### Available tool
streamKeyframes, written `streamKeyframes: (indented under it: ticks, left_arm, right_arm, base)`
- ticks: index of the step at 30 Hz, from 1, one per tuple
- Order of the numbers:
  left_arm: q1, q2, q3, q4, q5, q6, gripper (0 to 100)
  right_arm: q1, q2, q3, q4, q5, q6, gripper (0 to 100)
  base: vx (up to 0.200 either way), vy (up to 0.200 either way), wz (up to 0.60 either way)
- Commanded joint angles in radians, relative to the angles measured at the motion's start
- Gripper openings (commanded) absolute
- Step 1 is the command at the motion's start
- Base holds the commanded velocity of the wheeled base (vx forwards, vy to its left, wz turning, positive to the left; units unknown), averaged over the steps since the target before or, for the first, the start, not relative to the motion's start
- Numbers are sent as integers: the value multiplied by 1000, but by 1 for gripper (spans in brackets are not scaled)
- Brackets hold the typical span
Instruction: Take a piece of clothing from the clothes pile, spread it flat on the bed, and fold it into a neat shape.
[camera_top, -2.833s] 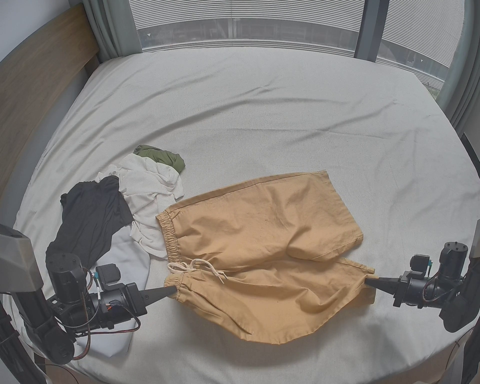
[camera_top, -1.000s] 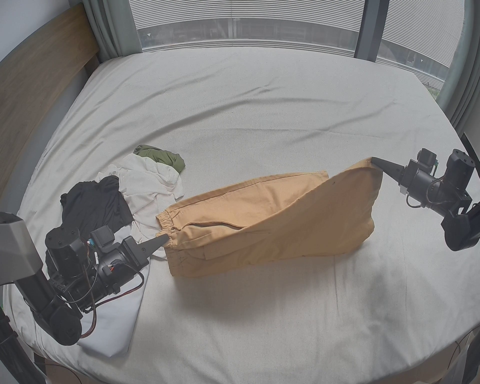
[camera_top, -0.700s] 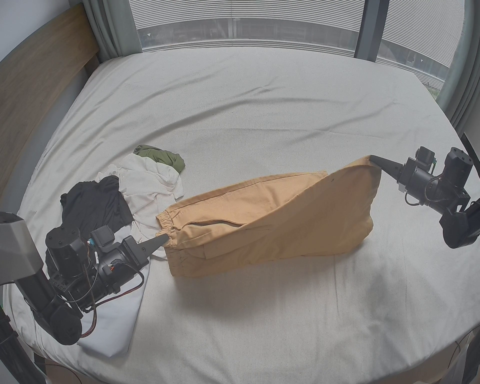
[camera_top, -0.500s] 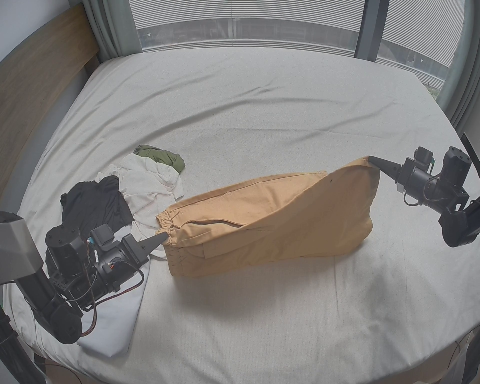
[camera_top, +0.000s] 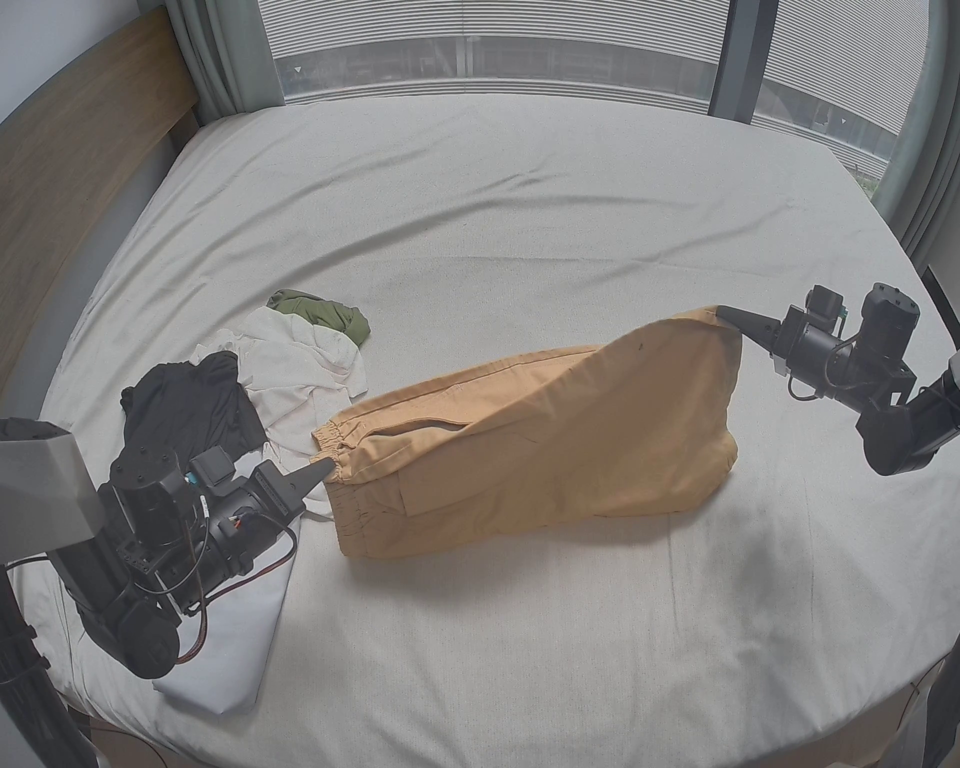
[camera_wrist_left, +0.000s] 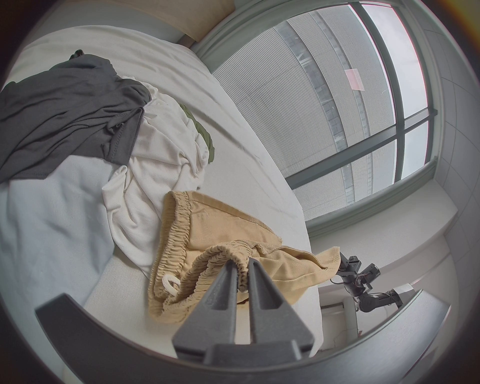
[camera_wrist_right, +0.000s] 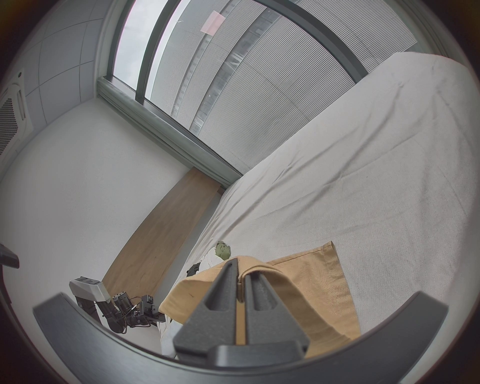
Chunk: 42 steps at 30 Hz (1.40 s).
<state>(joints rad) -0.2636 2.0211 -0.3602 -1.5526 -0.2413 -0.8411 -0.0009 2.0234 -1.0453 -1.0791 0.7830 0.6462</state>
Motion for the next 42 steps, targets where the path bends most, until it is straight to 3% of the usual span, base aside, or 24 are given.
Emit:
streamKeyframes:
  ticks: [1, 32, 33, 35, 36, 42]
  left_arm:
    - [12, 44, -37, -3, 27, 2, 0]
    - [46, 110, -123, -3, 56, 0, 0]
    - [46, 117, -126, -3, 63, 2, 100]
    - [46, 123, -131, -3, 77, 2, 100]
    - [46, 123, -131, -3, 77, 2, 100]
    - [52, 128, -172, -3, 129, 0, 100]
  right_arm:
    - [13, 63, -55, 7, 1, 0, 0]
    - [15, 170, -185, 7, -1, -7, 0]
    - [15, 175, -188, 7, -1, -7, 0]
    - [15, 186, -197, 5, -1, -8, 0]
    - [15, 186, -197, 5, -1, -8, 100]
    - [22, 221, -237, -7, -48, -11, 100]
  base:
    - [0, 0, 0]
    - [0, 0, 0]
    - [0, 0, 0]
    - [0, 0, 0]
    - [0, 0, 0]
    - [0, 0, 0]
